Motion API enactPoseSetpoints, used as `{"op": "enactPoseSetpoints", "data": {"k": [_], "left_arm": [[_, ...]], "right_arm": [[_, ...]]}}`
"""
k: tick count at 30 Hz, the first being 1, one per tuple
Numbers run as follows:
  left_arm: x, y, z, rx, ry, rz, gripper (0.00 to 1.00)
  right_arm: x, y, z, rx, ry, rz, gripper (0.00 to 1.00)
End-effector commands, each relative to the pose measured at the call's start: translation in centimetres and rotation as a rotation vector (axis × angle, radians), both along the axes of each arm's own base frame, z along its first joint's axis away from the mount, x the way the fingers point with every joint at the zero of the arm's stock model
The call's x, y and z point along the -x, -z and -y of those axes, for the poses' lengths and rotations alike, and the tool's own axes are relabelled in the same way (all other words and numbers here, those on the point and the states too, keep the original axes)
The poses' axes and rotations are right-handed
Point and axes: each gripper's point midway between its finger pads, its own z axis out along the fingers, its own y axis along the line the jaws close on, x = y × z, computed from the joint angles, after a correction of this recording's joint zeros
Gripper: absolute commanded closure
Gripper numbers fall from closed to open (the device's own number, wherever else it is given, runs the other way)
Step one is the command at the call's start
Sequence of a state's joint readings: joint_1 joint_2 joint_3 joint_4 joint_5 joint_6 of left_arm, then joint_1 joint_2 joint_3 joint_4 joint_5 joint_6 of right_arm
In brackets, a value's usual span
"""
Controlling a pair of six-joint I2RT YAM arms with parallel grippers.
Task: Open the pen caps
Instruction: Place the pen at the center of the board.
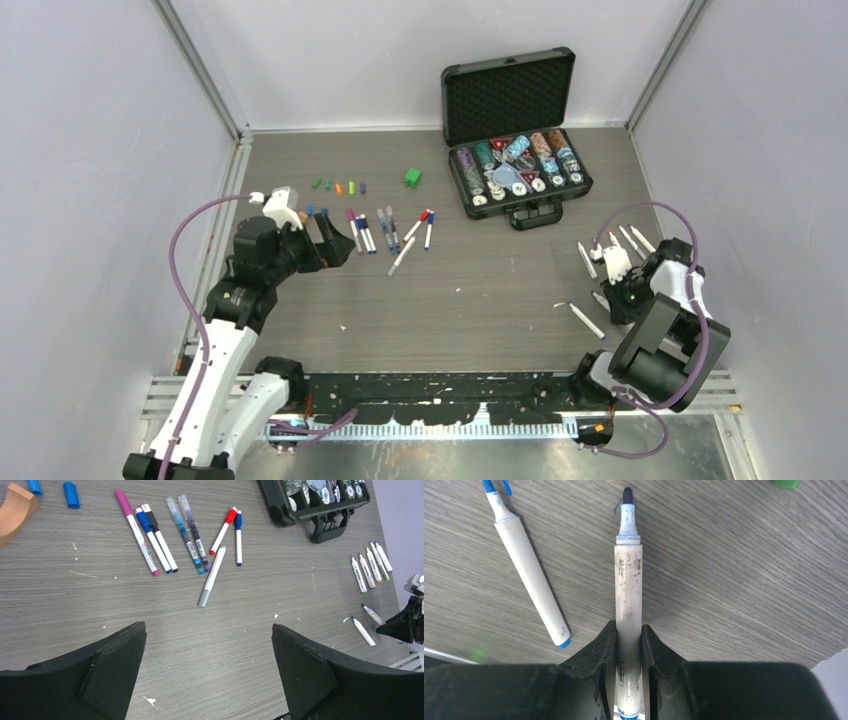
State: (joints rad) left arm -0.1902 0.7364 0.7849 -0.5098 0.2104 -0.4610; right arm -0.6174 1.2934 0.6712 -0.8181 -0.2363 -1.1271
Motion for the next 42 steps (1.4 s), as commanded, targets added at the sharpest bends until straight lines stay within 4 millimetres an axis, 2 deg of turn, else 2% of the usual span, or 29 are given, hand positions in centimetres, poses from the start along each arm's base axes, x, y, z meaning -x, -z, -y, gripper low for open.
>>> {"op": "enactPoseSetpoints", "data": {"k": [1, 10, 19, 34, 36, 39, 42], "left_arm": [[0.3, -1.2, 0.2, -0.008, 0.034, 0.061, 0.00], [1.0, -1.3, 0.5, 0.005, 0.049, 0.062, 0.00], [1.5, -1.5, 1.2, 0.031, 0.087, 0.054, 0.00], [2.6, -2.0, 1.8, 0.036, 0.148, 0.057, 0.00], [2.6, -2.0, 2.3, 0.059, 0.167, 0.054, 0.00], [2.1, -1.3, 3.3, 0.117, 0.192, 0.014, 0.00], [1.0, -0.2, 4.4, 0.190, 0.192, -0.065, 0.00]], "right_arm": [[-0.4, 0.5, 0.0, -0.012, 0.028, 0.013, 0.75], [-0.1, 1.0, -0.3, -0.037, 0.033, -0.016, 0.70], [0.0, 0.2, -0.5, -0.050, 0.045, -0.016, 0.64], [-1.5, -3.2, -0.1, -0.050, 0.090, 0.034, 0.60], [-1.7, -3.9, -0.2, -0.056, 0.094, 0.044, 0.59], [-2.3, -6.1, -1.1, -0.099, 0.099, 0.089, 0.59], [-2.9, -9.3, -3.6, -0.226, 0.103, 0.142, 0.59]]}}
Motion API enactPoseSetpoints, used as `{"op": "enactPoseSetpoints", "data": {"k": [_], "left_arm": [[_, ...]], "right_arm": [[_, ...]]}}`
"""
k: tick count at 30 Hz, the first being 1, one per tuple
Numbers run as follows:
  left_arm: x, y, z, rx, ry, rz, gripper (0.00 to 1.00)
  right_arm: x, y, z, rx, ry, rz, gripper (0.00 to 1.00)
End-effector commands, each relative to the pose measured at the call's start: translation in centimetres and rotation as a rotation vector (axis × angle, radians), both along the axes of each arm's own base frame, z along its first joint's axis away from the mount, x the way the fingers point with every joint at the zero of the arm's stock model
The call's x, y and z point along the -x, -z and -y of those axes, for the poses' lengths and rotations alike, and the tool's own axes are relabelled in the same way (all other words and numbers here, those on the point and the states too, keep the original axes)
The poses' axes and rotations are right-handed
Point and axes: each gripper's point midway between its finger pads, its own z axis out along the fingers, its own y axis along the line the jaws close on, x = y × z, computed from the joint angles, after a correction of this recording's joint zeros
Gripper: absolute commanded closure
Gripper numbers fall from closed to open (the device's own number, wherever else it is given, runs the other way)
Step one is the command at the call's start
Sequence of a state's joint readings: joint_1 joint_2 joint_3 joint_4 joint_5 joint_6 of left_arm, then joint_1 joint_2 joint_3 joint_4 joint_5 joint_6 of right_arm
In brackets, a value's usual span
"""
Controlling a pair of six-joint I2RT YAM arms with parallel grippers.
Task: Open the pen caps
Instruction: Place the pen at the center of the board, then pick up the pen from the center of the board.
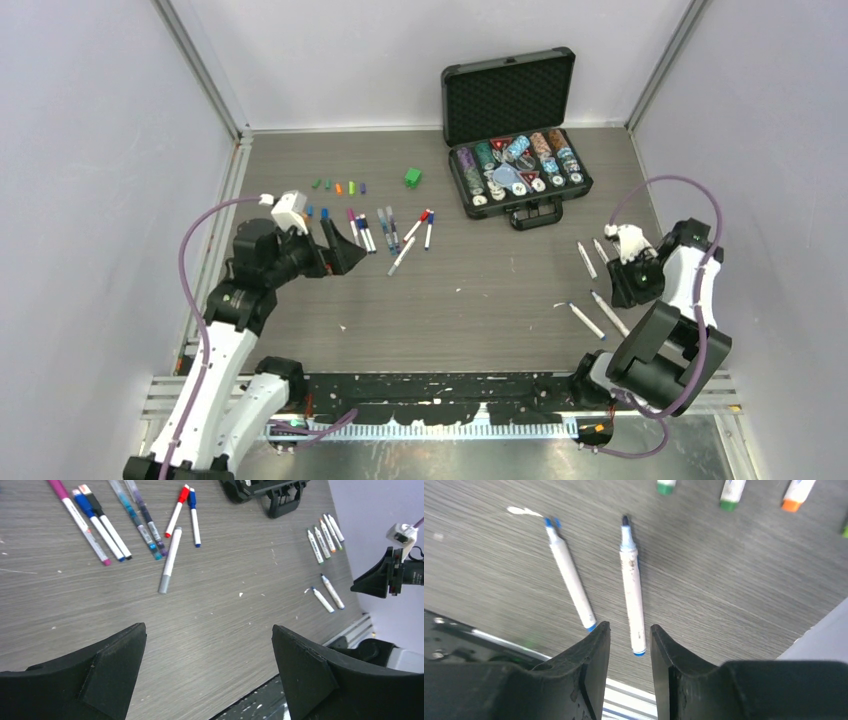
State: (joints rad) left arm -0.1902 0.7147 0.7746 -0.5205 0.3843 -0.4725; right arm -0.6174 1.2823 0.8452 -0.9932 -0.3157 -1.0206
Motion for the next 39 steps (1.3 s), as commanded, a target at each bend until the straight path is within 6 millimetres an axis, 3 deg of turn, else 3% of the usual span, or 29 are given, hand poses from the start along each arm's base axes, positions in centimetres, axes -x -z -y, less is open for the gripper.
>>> {"op": "enactPoseSetpoints", "data": {"k": [1, 5, 8, 13, 18, 25, 29, 39], "left_arm": [[-1.4, 0.4, 2.2, 0.120, 0.047, -0.077, 0.00], [-3.1, 1.7, 2.8, 0.123, 0.044, -0.174, 0.02], [-4.2, 3.5, 2.5, 0.014, 0.015, -0.248, 0.04], [-5.6, 6.3, 3.2, -0.231, 0.005, -0.309, 0.06], [-6.4, 9.3, 5.0, -0.379, 0.064, -0.379, 0.17], [-7.6, 12.9, 6.4, -0.513, 0.117, -0.400, 0.29], [-7.8, 14.7, 7.7, -0.538, 0.152, -0.415, 0.34], [-8.9, 18.1, 7.8, -0.637, 0.139, -0.421, 0.46]], "right_arm": [[-1.7, -6.0, -3.4, -0.172, 0.015, 0.140, 0.60], [-2.4, -10.8, -7.7, -0.407, 0.015, 0.224, 0.58], [-3.1, -14.0, -10.4, -0.587, 0.019, 0.286, 0.57], [-3.7, -16.7, -12.8, -0.796, 0.040, 0.327, 0.56], [-4.2, -16.7, -13.5, -0.918, 0.060, 0.306, 0.56], [-3.0, -17.8, -14.5, -0.997, 0.019, 0.253, 0.56], [-3.0, -17.0, -14.3, -0.963, 0.016, 0.263, 0.56], [-5.0, -14.7, -12.3, -0.794, 0.159, 0.348, 0.55]]}}
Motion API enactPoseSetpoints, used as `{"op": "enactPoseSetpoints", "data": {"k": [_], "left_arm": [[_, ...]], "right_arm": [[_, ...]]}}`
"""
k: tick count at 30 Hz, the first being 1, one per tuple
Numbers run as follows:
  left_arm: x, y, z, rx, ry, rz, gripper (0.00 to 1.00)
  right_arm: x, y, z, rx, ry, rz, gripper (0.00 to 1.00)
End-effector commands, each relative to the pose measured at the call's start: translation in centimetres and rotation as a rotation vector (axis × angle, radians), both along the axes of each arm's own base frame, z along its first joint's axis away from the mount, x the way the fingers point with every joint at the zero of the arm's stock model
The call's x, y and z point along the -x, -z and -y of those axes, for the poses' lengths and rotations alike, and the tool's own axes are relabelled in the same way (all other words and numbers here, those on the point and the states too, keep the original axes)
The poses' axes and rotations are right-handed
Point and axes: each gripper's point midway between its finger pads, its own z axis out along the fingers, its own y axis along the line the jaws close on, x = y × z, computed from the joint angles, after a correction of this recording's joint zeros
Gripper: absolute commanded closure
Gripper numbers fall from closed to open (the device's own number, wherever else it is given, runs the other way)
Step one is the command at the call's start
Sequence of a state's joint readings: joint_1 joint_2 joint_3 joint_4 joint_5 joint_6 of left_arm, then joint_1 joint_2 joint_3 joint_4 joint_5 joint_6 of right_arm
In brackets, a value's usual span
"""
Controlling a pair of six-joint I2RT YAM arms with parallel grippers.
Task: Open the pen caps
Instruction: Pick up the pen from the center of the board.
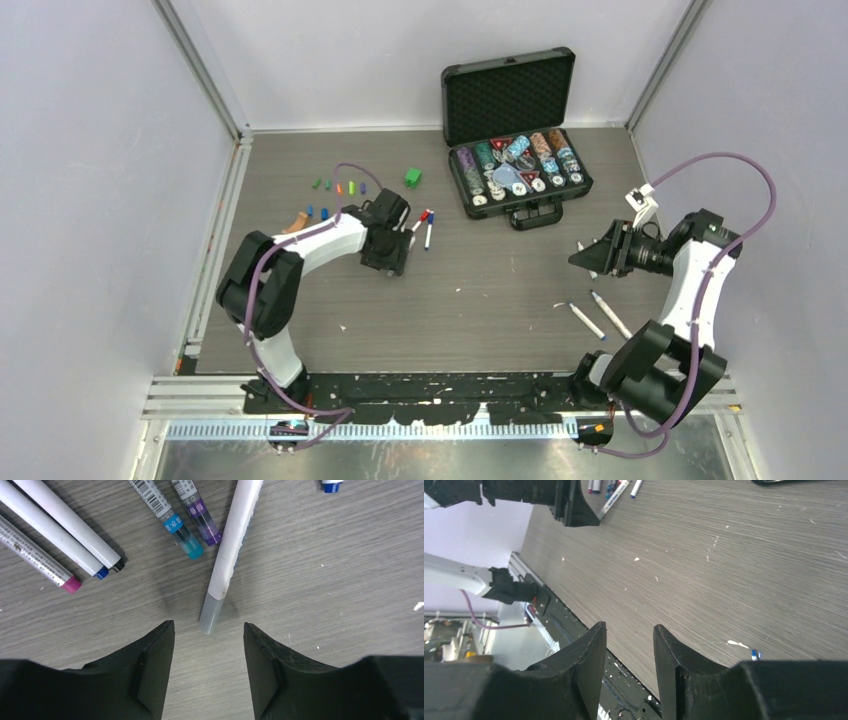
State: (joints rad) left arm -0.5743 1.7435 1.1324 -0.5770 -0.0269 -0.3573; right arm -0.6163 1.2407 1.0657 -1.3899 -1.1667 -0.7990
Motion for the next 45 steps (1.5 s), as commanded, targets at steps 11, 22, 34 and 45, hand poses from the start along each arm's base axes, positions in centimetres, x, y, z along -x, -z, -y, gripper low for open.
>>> {"op": "enactPoseSetpoints", "data": {"k": [11, 22, 34, 45], "left_arm": [[-3.2, 0.5, 0.7, -0.059, 0.026, 0.071, 0.56], [-1.9, 2.0, 0.7, -0.068, 0.048, 0.017, 0.67], [0.2, 2.7, 0.2, -0.055, 0.069, -0.037, 0.95], [3.9, -1.7, 1.1, 0.101, 0.148, -0.036, 1.00]], "right_arm": [[-1.1, -0.3, 0.5, 0.034, 0.057, 0.025, 0.55], [-1.0, -0.4, 0.4, 0.038, 0.055, 0.031, 0.55], [-0.9, -0.6, 0.3, 0.044, 0.047, 0.038, 0.55], [-0.7, -0.6, 0.1, 0.053, 0.025, 0.046, 0.55]]}}
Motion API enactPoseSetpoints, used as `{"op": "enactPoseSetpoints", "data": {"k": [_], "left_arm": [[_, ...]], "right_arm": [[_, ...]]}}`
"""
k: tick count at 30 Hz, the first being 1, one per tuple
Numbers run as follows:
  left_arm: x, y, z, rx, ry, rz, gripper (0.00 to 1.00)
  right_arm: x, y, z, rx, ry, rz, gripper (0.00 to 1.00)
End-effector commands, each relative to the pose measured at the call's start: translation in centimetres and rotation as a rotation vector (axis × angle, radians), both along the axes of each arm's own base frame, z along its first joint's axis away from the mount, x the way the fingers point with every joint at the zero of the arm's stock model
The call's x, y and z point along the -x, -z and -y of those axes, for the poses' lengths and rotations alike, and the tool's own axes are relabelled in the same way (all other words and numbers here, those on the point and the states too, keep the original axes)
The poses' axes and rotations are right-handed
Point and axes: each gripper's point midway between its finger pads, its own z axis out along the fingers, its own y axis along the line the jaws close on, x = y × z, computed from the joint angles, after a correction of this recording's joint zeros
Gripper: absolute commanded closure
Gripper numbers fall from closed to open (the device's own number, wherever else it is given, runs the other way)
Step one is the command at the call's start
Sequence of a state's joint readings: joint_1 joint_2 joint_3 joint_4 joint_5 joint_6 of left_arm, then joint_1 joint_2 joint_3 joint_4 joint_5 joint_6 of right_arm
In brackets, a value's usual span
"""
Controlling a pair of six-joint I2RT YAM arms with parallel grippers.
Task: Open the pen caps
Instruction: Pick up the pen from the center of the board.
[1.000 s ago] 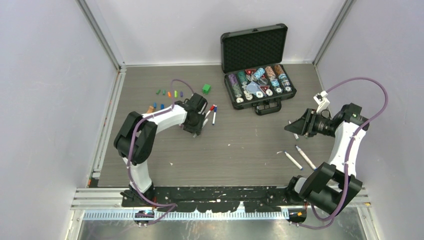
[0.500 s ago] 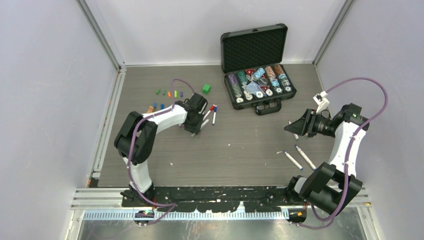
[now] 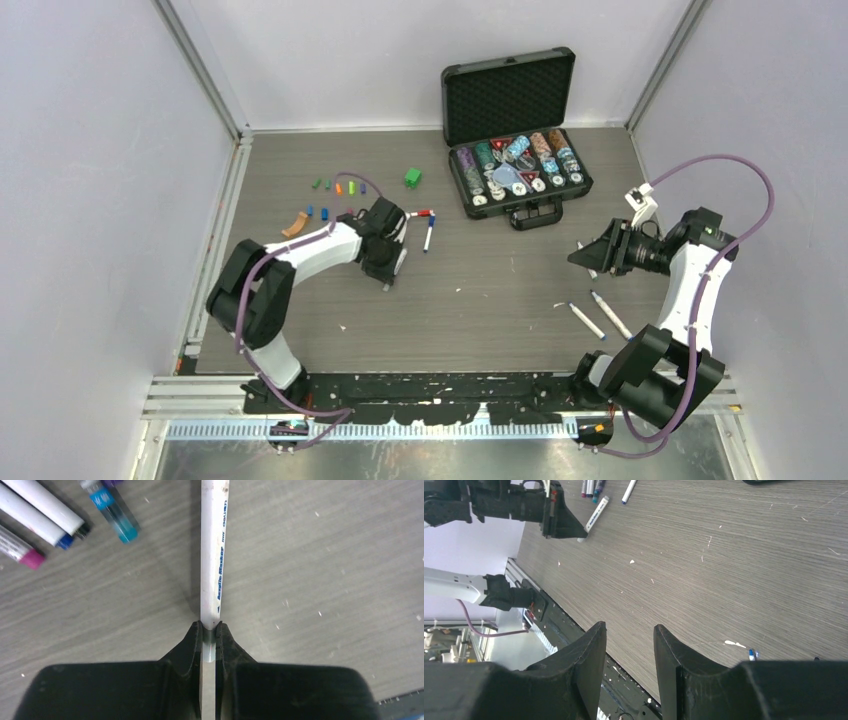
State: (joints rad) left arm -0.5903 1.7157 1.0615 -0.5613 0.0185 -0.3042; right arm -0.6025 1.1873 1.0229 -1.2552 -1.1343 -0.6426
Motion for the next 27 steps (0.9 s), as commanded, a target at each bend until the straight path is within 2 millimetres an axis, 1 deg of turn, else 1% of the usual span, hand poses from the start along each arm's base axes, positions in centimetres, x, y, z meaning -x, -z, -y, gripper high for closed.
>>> {"op": "enactPoseSetpoints", "data": {"k": [1, 2, 4, 7, 8, 10, 13, 15, 17, 18, 19, 21, 24, 27], "left_arm": [[2.0, -3.1, 1.3, 0.116, 0.075, -0.007, 1.00], [2.4, -3.6, 1.5, 0.136, 0.088, -0.012, 1.00], [3.5, -4.8, 2.5, 0.213, 0.129, -0.034, 1.00], [5.4, -6.5, 4.1, 0.342, 0.180, -0.094, 1.00], [6.1, -7.0, 4.8, 0.393, 0.196, -0.122, 1.00], [7.8, -8.0, 6.2, 0.503, 0.223, -0.189, 1.00], [9.7, -9.7, 8.1, 0.666, 0.241, -0.293, 1.00], [10.8, -10.7, 9.3, 0.748, 0.250, -0.357, 1.00], [11.7, -11.6, 10.3, 0.802, 0.278, -0.400, 1.00], [11.9, -12.0, 10.8, 0.823, 0.288, -0.414, 1.00], [12.2, -12.3, 11.3, 0.843, 0.300, -0.431, 1.00], [12.6, -12.9, 12.3, 0.880, 0.323, -0.466, 1.00], [13.1, -12.9, 13.5, 0.895, 0.354, -0.531, 1.00], [13.5, -12.5, 14.5, 0.891, 0.375, -0.584, 1.00]], "right_arm": [[-0.2, -1.2, -0.3, 0.036, -0.040, 0.062, 0.55], [0.0, -1.0, -0.5, 0.044, -0.056, 0.062, 0.55], [0.4, -0.6, -1.4, 0.076, -0.121, 0.066, 0.54], [1.1, 0.7, -2.8, 0.183, -0.254, 0.083, 0.54], [1.2, 1.1, -3.7, 0.221, -0.314, 0.107, 0.53], [1.3, 1.5, -4.8, 0.317, -0.432, 0.226, 0.49], [1.7, 1.2, -6.6, 0.426, -0.602, 0.450, 0.39], [2.2, 1.1, -8.0, 0.458, -0.722, 0.598, 0.32], [3.0, 1.2, -9.5, 0.432, -0.833, 0.693, 0.29], [3.2, 1.1, -10.1, 0.409, -0.876, 0.720, 0.29], [3.9, 1.3, -11.0, 0.380, -0.949, 0.744, 0.30], [4.5, 2.1, -12.0, 0.369, -1.047, 0.765, 0.31], [4.8, 3.1, -12.7, 0.383, -1.124, 0.782, 0.31], [4.8, 3.7, -12.9, 0.435, -1.172, 0.807, 0.32]]}}
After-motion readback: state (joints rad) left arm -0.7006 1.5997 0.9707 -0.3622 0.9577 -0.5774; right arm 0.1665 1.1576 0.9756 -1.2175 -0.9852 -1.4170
